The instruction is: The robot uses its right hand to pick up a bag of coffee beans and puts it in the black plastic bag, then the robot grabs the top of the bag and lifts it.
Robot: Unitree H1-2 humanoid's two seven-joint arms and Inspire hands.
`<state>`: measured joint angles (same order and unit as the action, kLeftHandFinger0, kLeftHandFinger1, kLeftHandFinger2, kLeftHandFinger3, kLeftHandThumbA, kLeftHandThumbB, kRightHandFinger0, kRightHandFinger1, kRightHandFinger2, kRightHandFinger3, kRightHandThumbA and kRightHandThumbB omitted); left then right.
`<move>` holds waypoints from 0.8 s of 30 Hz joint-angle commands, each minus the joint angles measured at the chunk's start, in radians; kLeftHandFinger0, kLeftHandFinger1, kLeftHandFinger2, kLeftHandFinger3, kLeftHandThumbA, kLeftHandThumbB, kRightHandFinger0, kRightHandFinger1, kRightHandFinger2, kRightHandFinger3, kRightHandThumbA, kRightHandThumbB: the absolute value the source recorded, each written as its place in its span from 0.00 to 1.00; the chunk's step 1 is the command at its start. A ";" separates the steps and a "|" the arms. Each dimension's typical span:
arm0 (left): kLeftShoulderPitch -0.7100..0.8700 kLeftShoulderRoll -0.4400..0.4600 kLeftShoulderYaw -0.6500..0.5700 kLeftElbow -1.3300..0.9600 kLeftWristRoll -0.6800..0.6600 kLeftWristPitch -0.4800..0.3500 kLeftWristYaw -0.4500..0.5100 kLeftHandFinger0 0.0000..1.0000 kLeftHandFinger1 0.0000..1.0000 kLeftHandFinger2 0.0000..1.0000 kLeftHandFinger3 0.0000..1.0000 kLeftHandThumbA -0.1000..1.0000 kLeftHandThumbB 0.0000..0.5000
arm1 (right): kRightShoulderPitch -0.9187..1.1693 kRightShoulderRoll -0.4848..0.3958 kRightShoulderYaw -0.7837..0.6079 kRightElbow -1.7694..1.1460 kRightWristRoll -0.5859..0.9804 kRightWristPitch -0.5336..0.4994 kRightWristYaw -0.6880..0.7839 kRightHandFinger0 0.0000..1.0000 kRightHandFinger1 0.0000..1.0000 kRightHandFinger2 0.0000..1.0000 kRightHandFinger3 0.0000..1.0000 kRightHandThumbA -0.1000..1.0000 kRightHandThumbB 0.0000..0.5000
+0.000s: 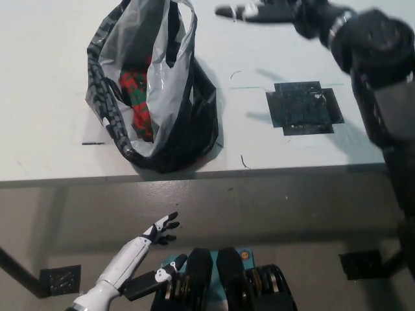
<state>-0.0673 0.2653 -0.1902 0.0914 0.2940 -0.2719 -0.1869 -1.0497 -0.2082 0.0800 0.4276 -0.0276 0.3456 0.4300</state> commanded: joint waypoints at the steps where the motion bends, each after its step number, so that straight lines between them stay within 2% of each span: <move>1: -0.052 0.025 0.075 -0.006 -0.090 0.013 0.012 1.00 1.00 1.00 1.00 0.90 0.51 | 0.361 -0.110 -0.332 -1.267 0.096 0.030 -0.147 1.00 1.00 1.00 1.00 1.00 0.99; 5: -0.099 0.025 0.090 0.025 -0.101 0.008 0.021 1.00 1.00 1.00 1.00 0.94 0.51 | 0.481 -0.153 -0.402 -1.373 0.248 -0.038 -0.169 1.00 1.00 1.00 1.00 1.00 1.00; 7: -0.140 0.020 0.097 0.068 -0.110 -0.031 0.033 1.00 1.00 1.00 1.00 0.94 0.44 | 0.579 -0.215 -0.449 -1.378 0.296 -0.202 -0.185 1.00 1.00 1.00 1.00 1.00 0.91; 9: -0.178 0.018 0.106 0.092 -0.115 -0.050 0.045 1.00 1.00 1.00 1.00 0.95 0.44 | 0.598 -0.244 -0.474 -1.378 0.293 -0.274 -0.192 1.00 1.00 1.00 1.00 1.00 0.88; 10: -0.187 0.017 0.109 0.096 -0.113 -0.054 0.049 1.00 1.00 1.00 1.00 0.96 0.44 | 0.603 -0.247 -0.481 -1.378 0.302 -0.292 -0.193 1.00 1.00 1.00 1.00 1.00 0.91; 12: -0.204 0.016 0.114 0.107 -0.117 -0.061 0.054 1.00 1.00 1.00 1.00 0.97 0.39 | 0.617 -0.237 -0.491 -1.359 0.335 -0.363 -0.170 1.00 1.00 1.00 1.00 1.00 0.99; 15: -0.216 0.015 0.119 0.114 -0.119 -0.061 0.055 1.00 1.00 1.00 1.00 0.97 0.37 | 0.659 -0.223 -0.487 -1.356 0.424 -0.373 -0.174 1.00 1.00 1.00 1.00 1.00 1.00; 17: -0.224 0.019 0.123 0.109 -0.115 -0.055 0.055 1.00 1.00 1.00 1.00 0.98 0.35 | 0.672 -0.191 -0.465 -1.371 0.377 -0.403 -0.192 1.00 1.00 1.00 1.00 1.00 0.87; 18: -0.226 0.020 0.125 0.108 -0.114 -0.054 0.055 1.00 1.00 1.00 1.00 0.98 0.35 | 0.674 -0.183 -0.458 -1.375 0.369 -0.408 -0.196 1.00 1.00 1.00 1.00 1.00 0.86; 20: -0.226 0.020 0.129 0.102 -0.108 -0.045 0.058 1.00 1.00 1.00 1.00 0.99 0.37 | 0.698 -0.158 -0.445 -1.373 0.365 -0.431 -0.197 1.00 1.00 1.00 1.00 1.00 0.92; 21: -0.222 0.017 0.135 0.091 -0.113 -0.030 0.057 1.00 1.00 1.00 1.00 0.99 0.37 | 0.748 -0.096 -0.415 -1.342 0.323 -0.490 -0.191 1.00 1.00 1.00 1.00 1.00 0.93; 22: -0.216 0.016 0.138 0.084 -0.117 -0.027 0.056 1.00 1.00 1.00 1.00 0.99 0.37 | 0.793 -0.072 -0.396 -1.344 0.312 -0.475 -0.184 1.00 1.00 1.00 1.00 1.00 0.93; 23: -0.208 0.015 0.140 0.077 -0.119 -0.027 0.055 1.00 1.00 1.00 1.00 0.99 0.37 | 0.846 -0.067 -0.380 -1.355 0.296 -0.433 -0.172 1.00 1.00 1.00 1.00 1.00 0.85; 24: -0.203 0.015 0.142 0.071 -0.120 -0.022 0.054 1.00 1.00 1.00 1.00 0.99 0.38 | 0.882 -0.056 -0.362 -1.321 0.281 -0.430 -0.152 1.00 1.00 1.00 1.00 1.00 0.85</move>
<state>-0.1627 0.2633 -0.1510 0.1880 0.2880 -0.2705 -0.1867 -0.3195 -0.2733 -0.1305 -0.2255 0.0335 0.3294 0.3974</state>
